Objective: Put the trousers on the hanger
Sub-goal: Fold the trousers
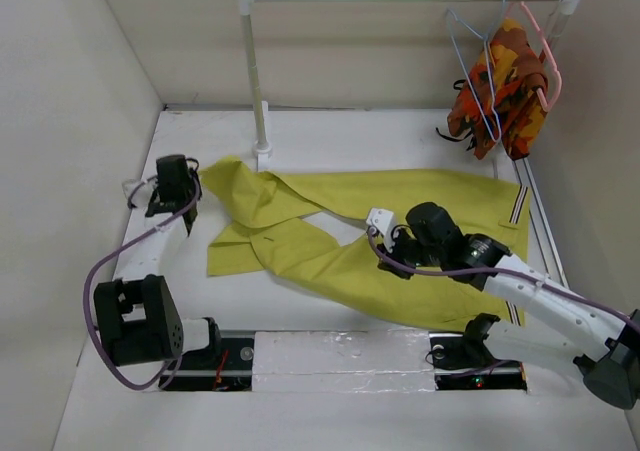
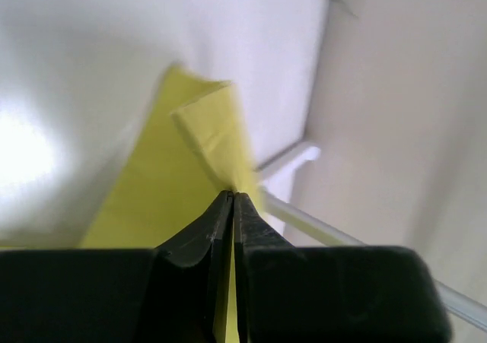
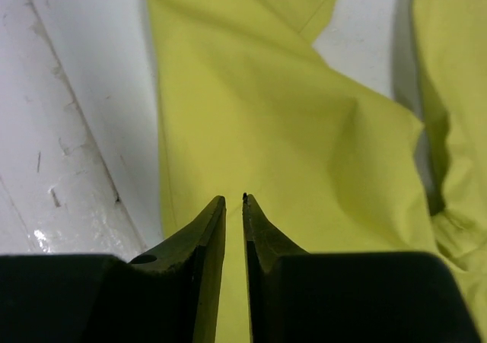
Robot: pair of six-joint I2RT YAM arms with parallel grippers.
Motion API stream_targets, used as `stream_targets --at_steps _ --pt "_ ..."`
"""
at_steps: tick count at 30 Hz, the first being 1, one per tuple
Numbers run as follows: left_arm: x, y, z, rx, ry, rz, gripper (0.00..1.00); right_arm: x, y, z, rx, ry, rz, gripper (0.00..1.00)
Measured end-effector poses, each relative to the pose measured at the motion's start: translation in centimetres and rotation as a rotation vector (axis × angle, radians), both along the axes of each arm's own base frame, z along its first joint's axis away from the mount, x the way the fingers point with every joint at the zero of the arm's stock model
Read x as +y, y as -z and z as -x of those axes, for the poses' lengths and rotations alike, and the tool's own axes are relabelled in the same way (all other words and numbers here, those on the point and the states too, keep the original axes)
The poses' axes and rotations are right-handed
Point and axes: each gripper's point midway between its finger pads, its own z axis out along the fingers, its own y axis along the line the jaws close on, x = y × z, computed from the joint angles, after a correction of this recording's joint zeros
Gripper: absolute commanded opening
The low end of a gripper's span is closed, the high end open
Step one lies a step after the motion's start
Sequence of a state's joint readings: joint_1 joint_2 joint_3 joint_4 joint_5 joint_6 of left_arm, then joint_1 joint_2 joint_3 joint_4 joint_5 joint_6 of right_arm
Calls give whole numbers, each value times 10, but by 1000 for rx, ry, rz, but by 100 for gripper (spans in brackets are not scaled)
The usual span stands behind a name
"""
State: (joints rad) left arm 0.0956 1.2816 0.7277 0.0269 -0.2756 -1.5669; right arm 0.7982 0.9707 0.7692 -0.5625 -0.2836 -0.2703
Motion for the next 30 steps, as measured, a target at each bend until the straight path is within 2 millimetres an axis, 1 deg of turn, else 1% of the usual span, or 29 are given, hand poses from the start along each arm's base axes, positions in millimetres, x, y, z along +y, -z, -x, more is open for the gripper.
stream_targets --at_steps 2,3,4,6,8,9,10,11,12,13,14,15,16,17,18,19,20,21,22,24,25,27,28,30 --pt "4 -49 -21 -53 41 -73 0 0 -9 -11 -25 33 -3 25" --pt "6 -83 -35 -101 62 -112 0 -1 -14 -18 -32 51 -8 25" --pt "6 -121 -48 -153 81 -149 0 -3 -17 -25 -37 73 -11 26" --pt "8 -205 -73 -280 110 -233 0 -7 -21 -39 -43 120 -13 26" --pt "9 -278 -81 -388 121 -308 0 -12 -25 -51 -47 157 -14 27" --pt "10 -312 -79 -441 123 -345 0 -14 -27 -55 -54 174 -15 28" --pt "10 -337 -74 -479 121 -377 0 -17 -30 -59 -63 191 -16 30" --pt "10 -355 -66 -508 117 -404 0 -20 -32 -63 -71 208 -17 31" --pt "10 -365 -57 -522 115 -427 0 -22 -33 -66 -76 223 -19 32" --pt "10 -367 -49 -520 115 -444 0 -24 -35 -70 -83 238 -22 38" --pt "11 -365 -39 -516 114 -457 0 -27 -36 -74 -88 256 -28 42" --pt "10 -354 -30 -493 119 -464 0 -28 -38 -79 -94 273 -37 46" --pt "9 -340 -25 -470 128 -467 0 -29 -39 -85 -101 286 -44 48" --pt "7 -322 -19 -440 144 -465 0 -28 -40 -92 -108 296 -51 47" --pt "4 -304 -17 -405 171 -458 5 -25 -41 -98 -108 293 -54 12" --pt "4 -272 -15 -344 185 -445 12 -19 -41 -107 -105 289 -60 12" --pt "1 -247 -20 -296 215 -437 16 -12 -35 -115 -90 270 -45 2" --pt "-1 -216 -24 -229 246 -422 22 -1 -36 -124 -76 251 -42 0" --pt "-3 -188 -28 -154 277 -412 37 13 -36 -137 -69 232 -43 0" --pt "-1 -129 -46 13 337 -393 52 45 -30 -162 -57 184 -45 0" --pt "0 -99 -54 97 368 -379 61 60 -26 -173 -56 166 -47 6" --pt "5 -40 -67 260 419 -339 63 86 -12 -184 -37 133 -40 27" --pt "8 -13 -71 330 438 -312 69 98 -6 -189 -26 119 -35 41" --pt "17 27 -72 429 455 -267 76 123 2 -202 -21 97 -33 50"
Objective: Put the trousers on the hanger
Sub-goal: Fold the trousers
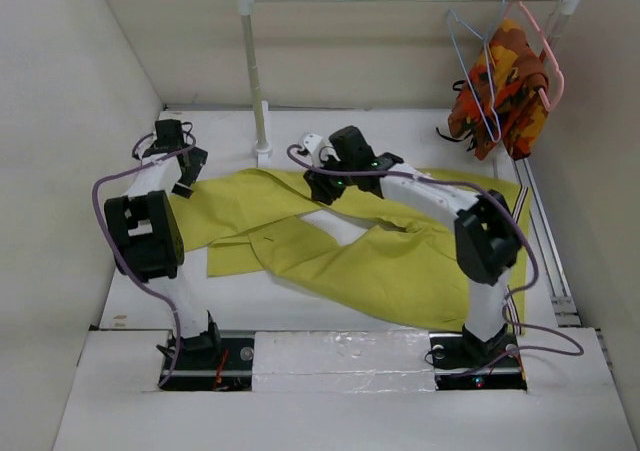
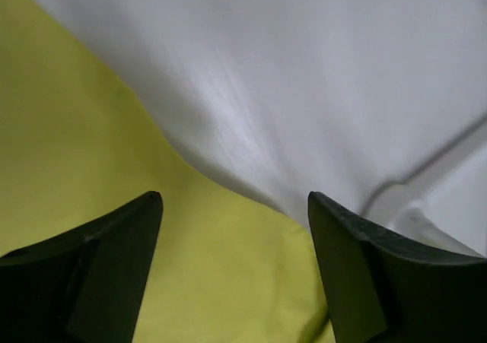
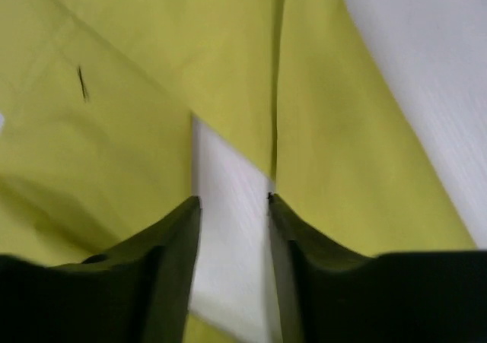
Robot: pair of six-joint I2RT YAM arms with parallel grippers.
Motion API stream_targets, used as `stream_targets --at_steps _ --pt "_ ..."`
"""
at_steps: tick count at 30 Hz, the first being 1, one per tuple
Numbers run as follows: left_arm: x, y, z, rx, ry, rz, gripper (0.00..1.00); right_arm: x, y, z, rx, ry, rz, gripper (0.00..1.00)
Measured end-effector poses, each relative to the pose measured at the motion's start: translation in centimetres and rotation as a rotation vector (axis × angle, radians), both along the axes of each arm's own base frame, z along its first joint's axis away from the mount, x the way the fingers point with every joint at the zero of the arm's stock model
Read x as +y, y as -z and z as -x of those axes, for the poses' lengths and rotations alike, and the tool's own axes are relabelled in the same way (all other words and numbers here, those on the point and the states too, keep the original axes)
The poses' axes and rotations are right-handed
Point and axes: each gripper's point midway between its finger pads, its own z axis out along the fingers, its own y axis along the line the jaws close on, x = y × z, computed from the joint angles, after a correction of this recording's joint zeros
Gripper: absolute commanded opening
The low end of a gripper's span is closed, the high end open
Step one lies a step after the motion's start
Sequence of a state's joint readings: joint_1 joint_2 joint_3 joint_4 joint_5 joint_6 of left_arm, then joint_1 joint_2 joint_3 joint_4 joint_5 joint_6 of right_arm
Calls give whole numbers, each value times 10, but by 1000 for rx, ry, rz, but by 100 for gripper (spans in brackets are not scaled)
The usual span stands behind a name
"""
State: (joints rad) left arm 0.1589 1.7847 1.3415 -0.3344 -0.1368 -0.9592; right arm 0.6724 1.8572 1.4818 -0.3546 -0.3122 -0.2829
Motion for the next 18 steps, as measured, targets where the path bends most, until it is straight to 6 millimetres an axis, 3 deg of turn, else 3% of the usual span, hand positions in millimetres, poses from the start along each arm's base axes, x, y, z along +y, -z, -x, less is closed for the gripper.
stream_targets --at_steps 1,4,10,15,18 --pt "5 17 3 44 -6 12 80 14 3 -9 -2 -8 -5 57" --pt "19 43 12 121 -33 47 84 52 13 -36 -13 -20 -21 61" --pt "46 46 -11 122 -60 62 82 105 43 -80 -44 -11 -20 61" --pt "45 61 -11 157 -40 64 76 107 62 -90 -45 21 15 56" --pt "43 69 -8 179 -31 66 66 103 77 -93 -34 50 47 42"
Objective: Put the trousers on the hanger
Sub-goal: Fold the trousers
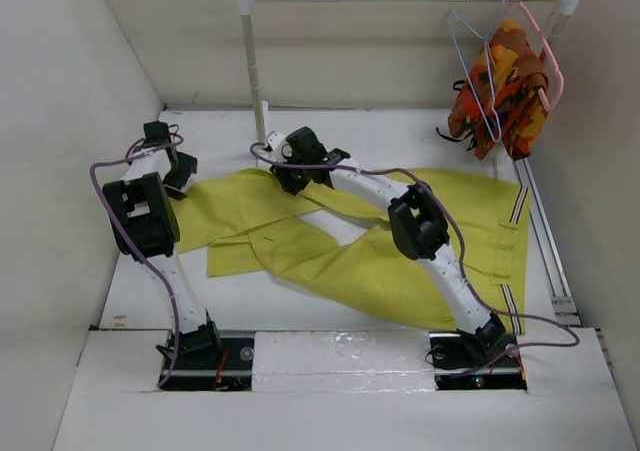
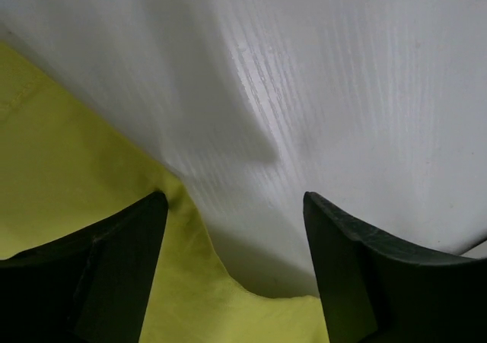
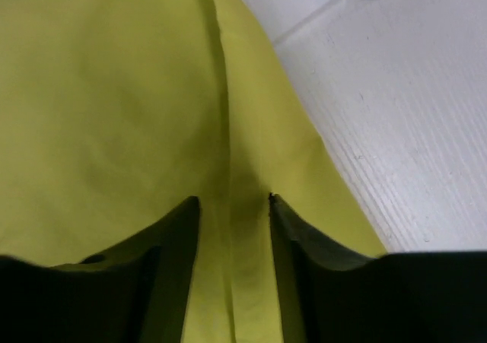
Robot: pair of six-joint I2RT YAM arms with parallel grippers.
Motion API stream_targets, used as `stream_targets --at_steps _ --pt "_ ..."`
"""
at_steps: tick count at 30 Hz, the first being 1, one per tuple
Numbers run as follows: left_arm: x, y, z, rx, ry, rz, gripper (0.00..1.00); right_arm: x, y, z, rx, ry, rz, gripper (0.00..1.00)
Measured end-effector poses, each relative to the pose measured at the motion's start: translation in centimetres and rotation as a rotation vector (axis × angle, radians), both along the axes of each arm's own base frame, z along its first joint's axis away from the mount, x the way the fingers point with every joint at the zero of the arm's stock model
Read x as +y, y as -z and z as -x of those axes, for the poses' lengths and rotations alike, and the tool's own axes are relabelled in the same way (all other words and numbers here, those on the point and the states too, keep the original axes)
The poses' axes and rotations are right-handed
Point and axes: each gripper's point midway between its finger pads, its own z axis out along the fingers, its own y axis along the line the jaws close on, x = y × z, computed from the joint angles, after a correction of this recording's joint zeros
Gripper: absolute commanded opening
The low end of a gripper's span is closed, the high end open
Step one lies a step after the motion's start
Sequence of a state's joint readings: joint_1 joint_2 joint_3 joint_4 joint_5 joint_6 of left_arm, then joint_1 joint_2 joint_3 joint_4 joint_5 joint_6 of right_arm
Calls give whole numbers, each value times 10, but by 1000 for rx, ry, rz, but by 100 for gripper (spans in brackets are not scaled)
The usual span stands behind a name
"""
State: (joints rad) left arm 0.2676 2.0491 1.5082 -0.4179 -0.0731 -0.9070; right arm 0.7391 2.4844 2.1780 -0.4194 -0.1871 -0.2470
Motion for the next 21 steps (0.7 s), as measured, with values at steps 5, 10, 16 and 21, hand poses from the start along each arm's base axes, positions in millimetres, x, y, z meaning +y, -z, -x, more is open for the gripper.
stream_targets --at_steps 5,10,16,21 --pt "-2 3 0 4 9 10 3 -9 16 -7 12 61 30 6" --pt "-2 0 -3 10 31 11 0 -14 8 -15 -20 102 18 0" --pt "1 -64 -47 -149 66 1 0 -26 -66 -23 -134 97 -27 0" --pt "2 -182 -81 -435 83 -40 0 -62 -197 -27 -303 103 -159 0"
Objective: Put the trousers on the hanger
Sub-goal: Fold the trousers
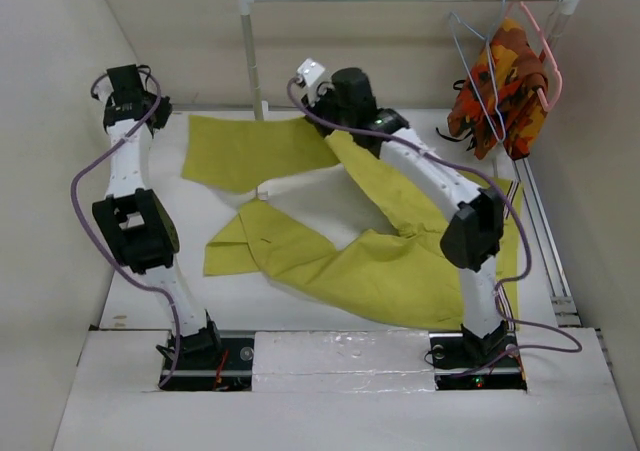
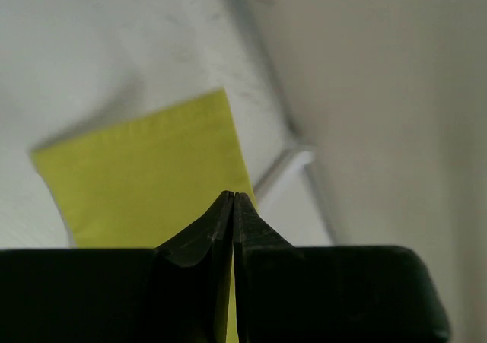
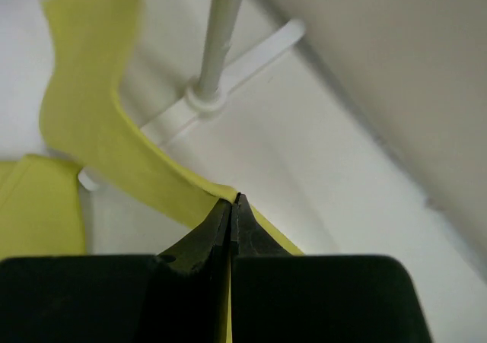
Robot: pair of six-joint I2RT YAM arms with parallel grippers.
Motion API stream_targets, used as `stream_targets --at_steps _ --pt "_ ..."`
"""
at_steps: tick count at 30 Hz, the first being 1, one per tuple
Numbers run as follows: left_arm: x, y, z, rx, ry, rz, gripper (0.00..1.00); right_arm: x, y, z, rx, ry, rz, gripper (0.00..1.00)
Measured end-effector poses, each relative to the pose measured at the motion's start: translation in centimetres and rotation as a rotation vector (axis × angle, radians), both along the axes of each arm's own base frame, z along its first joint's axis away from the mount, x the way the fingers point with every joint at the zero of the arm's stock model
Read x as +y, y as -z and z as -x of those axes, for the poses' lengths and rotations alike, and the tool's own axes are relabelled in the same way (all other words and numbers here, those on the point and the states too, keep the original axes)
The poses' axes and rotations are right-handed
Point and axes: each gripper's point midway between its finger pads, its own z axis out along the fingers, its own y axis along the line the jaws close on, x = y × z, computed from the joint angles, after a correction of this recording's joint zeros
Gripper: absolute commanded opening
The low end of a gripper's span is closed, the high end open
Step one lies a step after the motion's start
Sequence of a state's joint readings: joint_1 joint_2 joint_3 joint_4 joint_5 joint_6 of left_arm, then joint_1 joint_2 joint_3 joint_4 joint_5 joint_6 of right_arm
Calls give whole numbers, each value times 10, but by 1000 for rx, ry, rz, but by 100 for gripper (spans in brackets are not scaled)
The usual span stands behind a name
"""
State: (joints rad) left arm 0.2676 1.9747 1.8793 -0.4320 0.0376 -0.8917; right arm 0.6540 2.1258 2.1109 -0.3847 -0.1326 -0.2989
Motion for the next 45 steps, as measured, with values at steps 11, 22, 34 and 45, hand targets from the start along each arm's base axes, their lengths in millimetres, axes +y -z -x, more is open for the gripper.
stream_targets --at_steps 11,22,34,45 --pt "34 -25 81 -203 -154 -21 0 24 9 84 -27 -283 5 0" --pt "-65 94 65 165 185 -95 39 -13 189 178 347 -285 386 0" --pt "-145 120 11 186 425 -135 61 -46 168 185 333 -186 334 0" --pt "-131 182 -7 314 381 -19 0 -44 165 183 346 -159 305 0"
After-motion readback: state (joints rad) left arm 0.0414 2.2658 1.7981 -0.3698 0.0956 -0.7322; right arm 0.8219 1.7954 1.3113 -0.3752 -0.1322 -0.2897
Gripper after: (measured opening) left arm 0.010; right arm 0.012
